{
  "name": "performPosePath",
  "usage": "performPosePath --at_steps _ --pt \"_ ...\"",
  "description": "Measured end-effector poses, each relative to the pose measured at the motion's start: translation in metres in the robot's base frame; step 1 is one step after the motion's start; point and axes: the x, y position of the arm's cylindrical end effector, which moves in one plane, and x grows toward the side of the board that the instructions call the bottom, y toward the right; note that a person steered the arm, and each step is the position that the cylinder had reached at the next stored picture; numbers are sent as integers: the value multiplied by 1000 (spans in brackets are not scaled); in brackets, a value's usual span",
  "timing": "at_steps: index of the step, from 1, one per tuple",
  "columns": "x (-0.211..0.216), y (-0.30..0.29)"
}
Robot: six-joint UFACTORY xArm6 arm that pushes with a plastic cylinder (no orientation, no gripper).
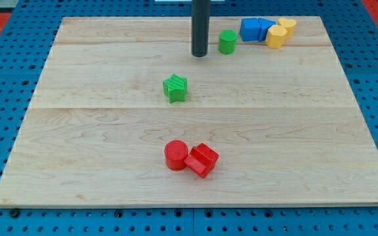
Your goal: Push the green star into the green circle
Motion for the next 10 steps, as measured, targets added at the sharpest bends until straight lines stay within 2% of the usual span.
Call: performPosePath --at_steps 1,2,3,4,5,6,7,8,9,10 --pt "-31 29" --pt "-2 52" --pt "39 3" --pt "97 -75" --pt "155 -119" --pt "192 -83" --pt "146 -42" --pt "96 -41" --pt "120 -70" --pt "123 -136"
